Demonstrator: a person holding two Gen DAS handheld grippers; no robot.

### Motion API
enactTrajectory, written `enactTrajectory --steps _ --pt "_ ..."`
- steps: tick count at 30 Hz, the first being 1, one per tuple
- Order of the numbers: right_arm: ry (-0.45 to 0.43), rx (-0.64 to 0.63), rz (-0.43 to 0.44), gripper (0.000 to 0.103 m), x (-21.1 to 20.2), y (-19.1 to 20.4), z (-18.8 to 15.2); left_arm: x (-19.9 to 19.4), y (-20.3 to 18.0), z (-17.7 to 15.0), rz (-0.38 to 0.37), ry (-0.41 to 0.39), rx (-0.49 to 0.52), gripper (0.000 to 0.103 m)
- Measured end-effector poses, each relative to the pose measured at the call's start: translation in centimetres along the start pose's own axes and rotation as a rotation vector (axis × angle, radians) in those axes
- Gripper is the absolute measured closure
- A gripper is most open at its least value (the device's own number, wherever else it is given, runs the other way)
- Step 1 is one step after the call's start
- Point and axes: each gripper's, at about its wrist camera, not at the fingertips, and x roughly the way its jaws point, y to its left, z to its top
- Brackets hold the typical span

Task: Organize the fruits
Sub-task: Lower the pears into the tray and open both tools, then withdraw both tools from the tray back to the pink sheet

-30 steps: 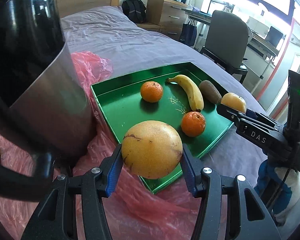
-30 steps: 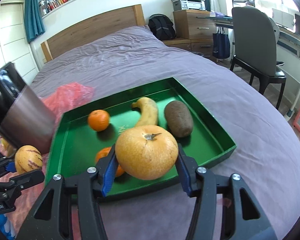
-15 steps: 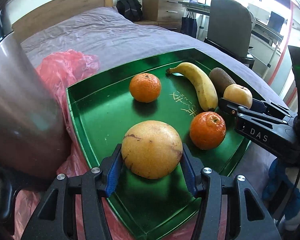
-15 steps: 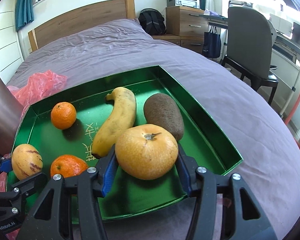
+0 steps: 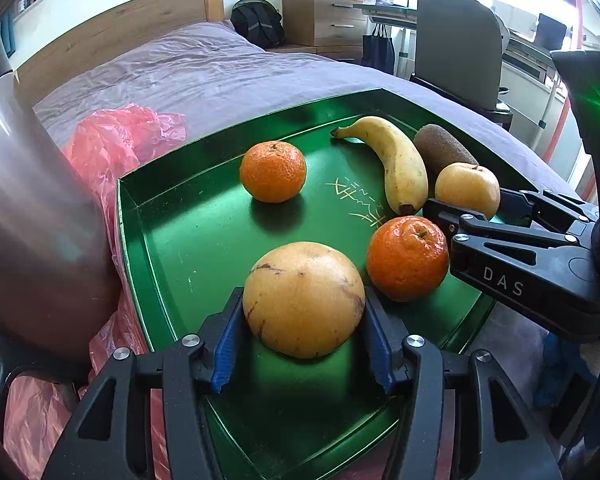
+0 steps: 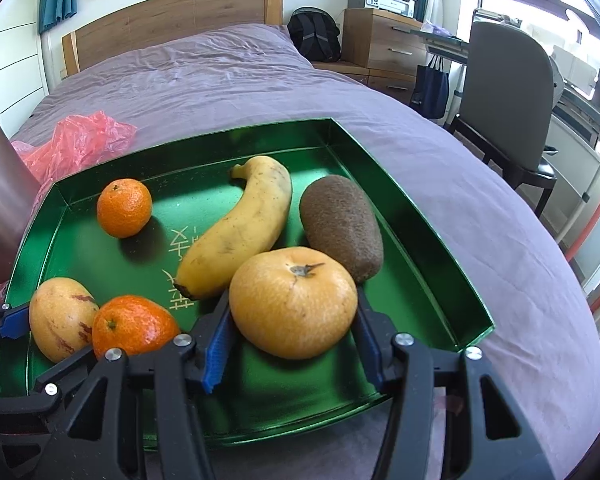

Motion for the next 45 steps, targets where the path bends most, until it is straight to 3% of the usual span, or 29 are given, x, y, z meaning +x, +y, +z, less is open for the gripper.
enactTrajectory --steps 3,13,19,21,22,23,31,35,45 --pt "-0.003 -0.004 -0.007 0.052 -0.1 0.1 -0.1 0.0 -0.1 0.1 0.006 0.002 -0.003 0.053" --pt "-0.007 -0.01 -0.034 0.035 -0.2 0.3 -0.1 -0.2 -0.2 0.2 0.032 0.006 0.001 0.053" --pt "-0.009 -0.008 -0.036 0.034 -0.2 0.2 0.0 -0.4 -0.3 0.2 0.035 0.0 0.007 0.053" --pt "-0.012 -0.01 -0.045 0.026 -0.3 0.3 0.0 -0.6 -0.3 0.2 0.039 -0.004 0.009 0.052" --pt "-0.016 -0.007 -0.05 0.017 -0.4 0.3 0.0 -0.7 -0.3 0.3 0.042 -0.007 0.01 0.051" --pt "-0.018 -0.004 -0.051 0.015 -0.5 0.2 0.0 -0.8 -0.4 0.3 0.044 -0.01 0.01 0.049" --pt "-0.034 0.003 -0.041 0.012 -0.9 0.5 0.4 -2.1 -0.4 0.4 0.055 -0.041 0.019 0.046" --pt "-0.064 0.026 -0.016 0.005 -1.5 0.5 0.6 -3.1 -0.5 0.5 0.06 -0.066 0.026 0.044" --pt "-0.108 0.021 -0.021 0.005 -2.9 1.5 1.5 -6.5 -0.3 -0.2 0.045 -0.103 0.046 0.043"
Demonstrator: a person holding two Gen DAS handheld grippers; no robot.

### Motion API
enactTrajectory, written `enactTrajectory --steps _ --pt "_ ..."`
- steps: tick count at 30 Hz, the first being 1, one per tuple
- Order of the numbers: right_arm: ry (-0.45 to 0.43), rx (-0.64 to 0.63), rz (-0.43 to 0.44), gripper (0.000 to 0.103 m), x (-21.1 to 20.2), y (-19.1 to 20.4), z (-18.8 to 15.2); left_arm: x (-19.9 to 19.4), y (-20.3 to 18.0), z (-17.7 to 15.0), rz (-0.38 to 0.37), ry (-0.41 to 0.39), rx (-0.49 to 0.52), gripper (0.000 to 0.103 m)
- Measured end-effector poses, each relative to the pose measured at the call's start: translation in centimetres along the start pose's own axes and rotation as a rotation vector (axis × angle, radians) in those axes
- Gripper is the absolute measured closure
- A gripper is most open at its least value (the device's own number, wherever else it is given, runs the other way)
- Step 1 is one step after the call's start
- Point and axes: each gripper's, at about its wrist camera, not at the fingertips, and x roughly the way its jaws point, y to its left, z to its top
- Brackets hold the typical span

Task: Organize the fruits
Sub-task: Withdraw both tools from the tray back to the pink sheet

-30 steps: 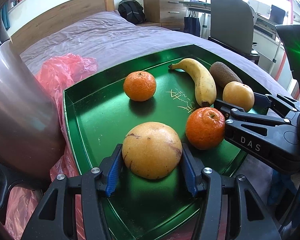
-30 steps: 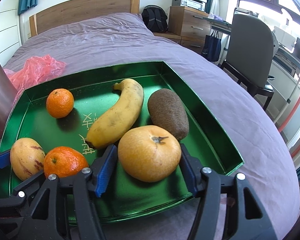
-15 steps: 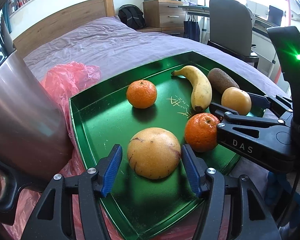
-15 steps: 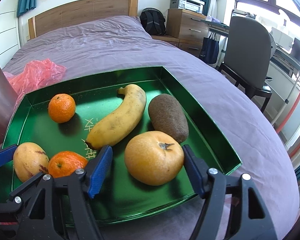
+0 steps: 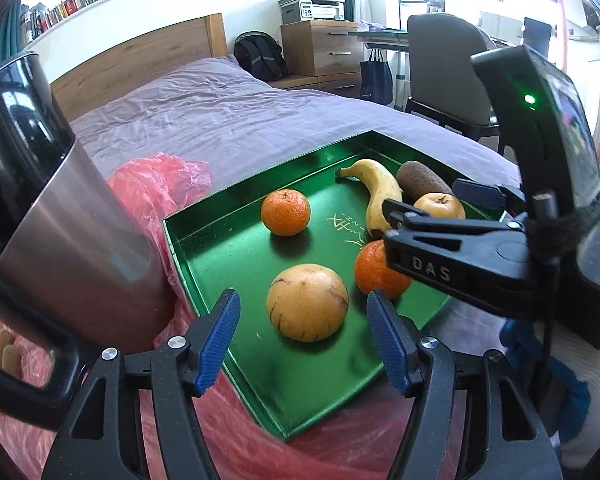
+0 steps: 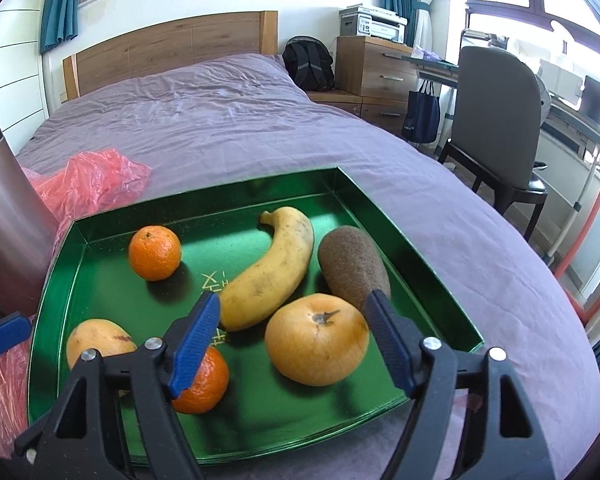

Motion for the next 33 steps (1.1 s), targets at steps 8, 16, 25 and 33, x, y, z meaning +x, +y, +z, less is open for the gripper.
enactTrajectory --steps 8,16,25,33 --pt "-0.117 0.021 -0.091 0.004 -4.0 0.4 1.5 -4.9 0.7 -2.0 -0.047 -0.008 0.026 0.043" --pt "-0.178 0.055 -0.081 0.002 -8.6 2.3 0.1 -10.7 4.0 -5.9 -0.022 -0.036 0.035 0.043" --pt "-0.06 -0.051 0.116 0.002 -13.9 6.4 -5.7 -15.3 13.5 -10.5 0.095 -0.041 -0.115 0.043" --pt "-0.021 -0.336 0.4 0.002 -19.8 18.2 -8.4 -18.2 24.0 -14.4 0.264 -0.058 -0.267 0.043"
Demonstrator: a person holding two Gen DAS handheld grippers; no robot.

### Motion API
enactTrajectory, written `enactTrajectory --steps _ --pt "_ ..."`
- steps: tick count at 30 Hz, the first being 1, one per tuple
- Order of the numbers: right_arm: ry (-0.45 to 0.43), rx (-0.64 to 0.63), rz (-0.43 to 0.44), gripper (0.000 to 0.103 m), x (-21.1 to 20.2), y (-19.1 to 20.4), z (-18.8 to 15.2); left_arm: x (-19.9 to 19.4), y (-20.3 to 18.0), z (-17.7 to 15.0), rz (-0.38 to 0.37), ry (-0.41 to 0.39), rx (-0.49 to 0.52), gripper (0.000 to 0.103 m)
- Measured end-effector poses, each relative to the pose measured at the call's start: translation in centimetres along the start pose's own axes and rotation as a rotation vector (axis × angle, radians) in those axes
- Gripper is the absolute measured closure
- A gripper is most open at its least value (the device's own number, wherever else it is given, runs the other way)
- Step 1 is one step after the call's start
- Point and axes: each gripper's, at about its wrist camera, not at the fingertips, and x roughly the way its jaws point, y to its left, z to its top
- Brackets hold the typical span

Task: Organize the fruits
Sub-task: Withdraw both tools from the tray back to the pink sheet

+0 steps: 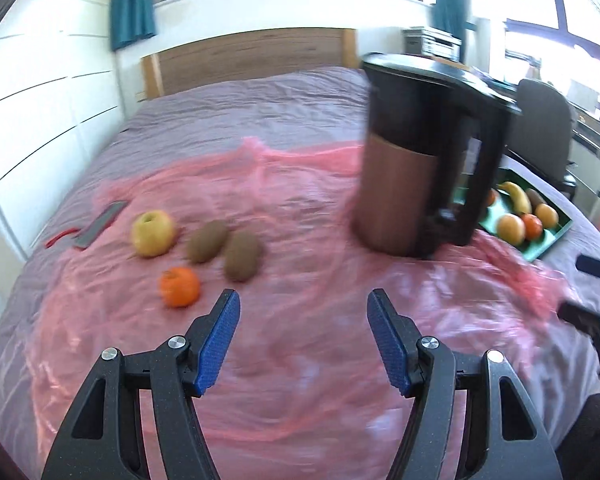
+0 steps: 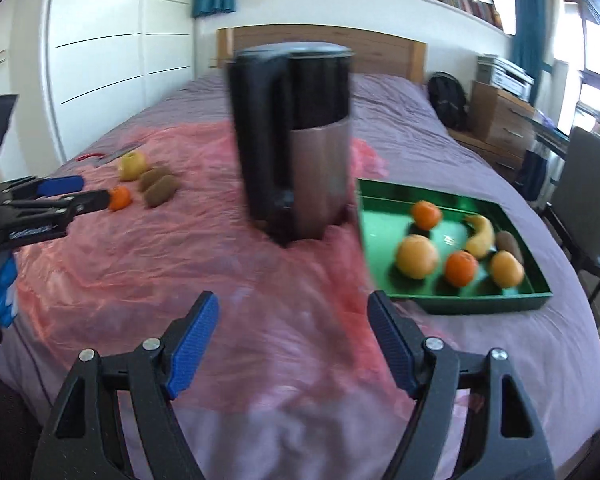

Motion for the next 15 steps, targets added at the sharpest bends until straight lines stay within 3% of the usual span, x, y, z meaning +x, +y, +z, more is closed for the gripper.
enactTrajectory --steps 7,15 --pt "0.016 -0.113 0.229 0.002 4.6 9.3 3.6 1.3 9.2 -1.3 0.099 0.029 -0.124 0.043" --pt "0.104 0.124 0.361 0.005 13.7 11.9 9.6 6.6 14.3 -1.5 0.031 0.095 -0.139 0.043"
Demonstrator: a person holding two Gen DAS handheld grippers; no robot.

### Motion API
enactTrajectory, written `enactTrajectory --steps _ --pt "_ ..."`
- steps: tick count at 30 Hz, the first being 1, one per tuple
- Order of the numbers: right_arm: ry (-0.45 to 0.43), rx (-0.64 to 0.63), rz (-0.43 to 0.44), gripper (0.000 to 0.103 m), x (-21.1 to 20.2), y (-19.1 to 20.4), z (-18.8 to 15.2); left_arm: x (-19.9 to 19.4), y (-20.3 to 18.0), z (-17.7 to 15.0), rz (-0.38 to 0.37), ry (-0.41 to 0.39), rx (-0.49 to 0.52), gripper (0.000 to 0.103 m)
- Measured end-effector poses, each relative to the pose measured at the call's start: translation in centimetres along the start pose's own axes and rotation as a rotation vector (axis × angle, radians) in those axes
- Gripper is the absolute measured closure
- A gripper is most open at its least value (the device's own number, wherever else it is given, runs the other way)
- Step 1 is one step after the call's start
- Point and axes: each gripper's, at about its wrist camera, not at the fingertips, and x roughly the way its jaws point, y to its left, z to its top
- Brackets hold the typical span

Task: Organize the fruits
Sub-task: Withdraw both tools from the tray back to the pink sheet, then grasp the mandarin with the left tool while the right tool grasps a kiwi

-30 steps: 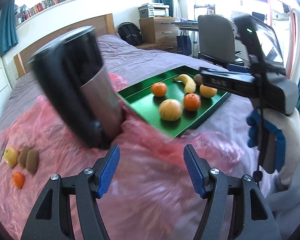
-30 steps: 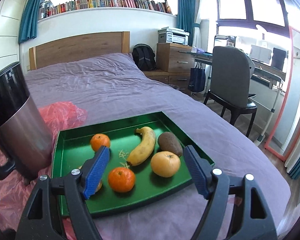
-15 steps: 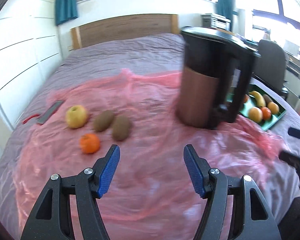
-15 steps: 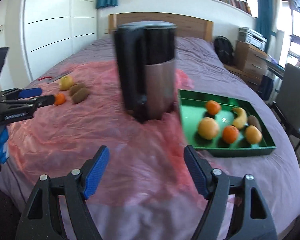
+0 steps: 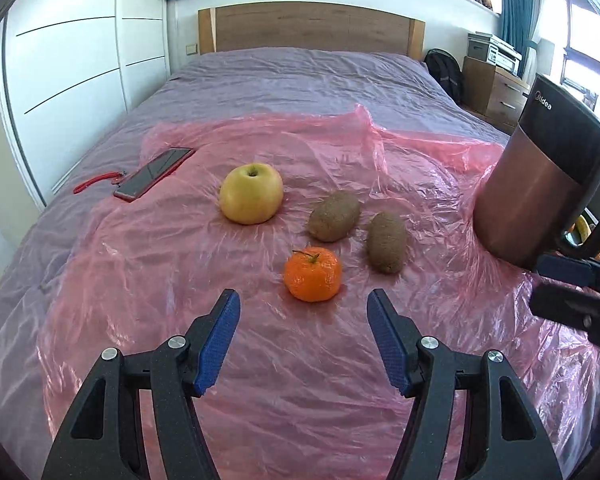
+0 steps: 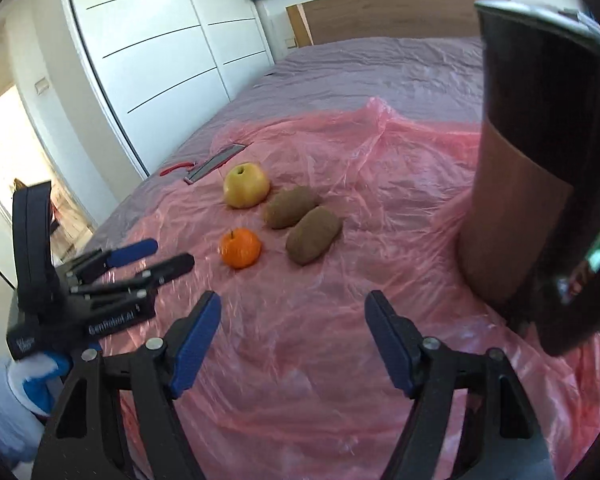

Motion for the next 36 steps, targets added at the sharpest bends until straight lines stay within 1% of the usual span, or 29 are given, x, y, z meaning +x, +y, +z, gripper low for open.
enactTrajectory --steps 1,2,3,4,5,6,8,11,12,14,16,19,21,23,31,34,36 --pt "0.015 0.022 0.005 0.009 1.2 -0.1 0.6 0.5 0.1 0.2 -0.016 0.009 0.009 0.043" --pt "0.034 0.044 0.011 0.009 2.6 -0.3 1.2 1.1 0.2 0.4 -0.033 0.02 0.019 0.043" --pt "0.053 0.065 0.018 0.012 3.8 -0.5 1.7 2.0 0.4 0.6 -0.055 0.032 0.032 0.043" --pt "0.075 0.084 0.019 0.019 5.2 -0.6 2.2 2.5 0.3 1.0 -0.067 0.041 0.043 0.043" --pt "0.089 0.099 0.022 0.023 6.4 -0.7 2.5 3.1 0.4 1.2 -0.073 0.048 0.056 0.043" --pt "0.1 0.111 0.027 0.025 7.1 -0.9 2.8 3.6 0.3 1.4 -0.08 0.055 0.069 0.043" --pt "0.121 0.135 0.022 0.033 8.9 -1.0 3.3 4.8 0.5 1.8 -0.093 0.07 0.085 0.043" --pt "0.136 0.158 0.006 0.04 10.3 -1.3 3.9 6.1 0.5 2.0 -0.116 0.089 0.103 0.043" --pt "0.14 0.162 0.002 0.04 10.7 -1.3 4.1 6.3 0.5 2.0 -0.12 0.091 0.106 0.043" --pt "0.153 0.174 -0.002 0.045 11.4 -1.5 4.4 6.8 0.6 1.9 -0.134 0.1 0.104 0.044" --pt "0.17 0.189 -0.007 0.047 12.2 -1.8 4.5 7.3 0.6 2.0 -0.142 0.108 0.106 0.045" --pt "0.187 0.192 -0.021 0.054 13.3 -1.9 4.6 7.8 0.6 2.1 -0.155 0.124 0.111 0.051" --pt "0.195 0.193 -0.036 0.054 13.9 -1.9 4.7 8.2 0.6 2.0 -0.163 0.139 0.116 0.058" --pt "0.197 0.188 -0.047 0.054 14.1 -1.8 4.9 8.5 0.5 1.9 -0.171 0.148 0.12 0.06" --pt "0.218 0.177 -0.079 0.054 15.9 -1.6 5.3 9.4 0.3 1.8 -0.174 0.173 0.119 0.06" --pt "0.221 0.187 -0.079 0.064 16.4 -2.0 5.0 9.8 0.3 1.9 -0.177 0.181 0.117 0.06" --pt "0.215 0.188 -0.077 0.066 16.4 -2.1 4.9 9.9 0.5 1.9 -0.181 0.185 0.109 0.061"
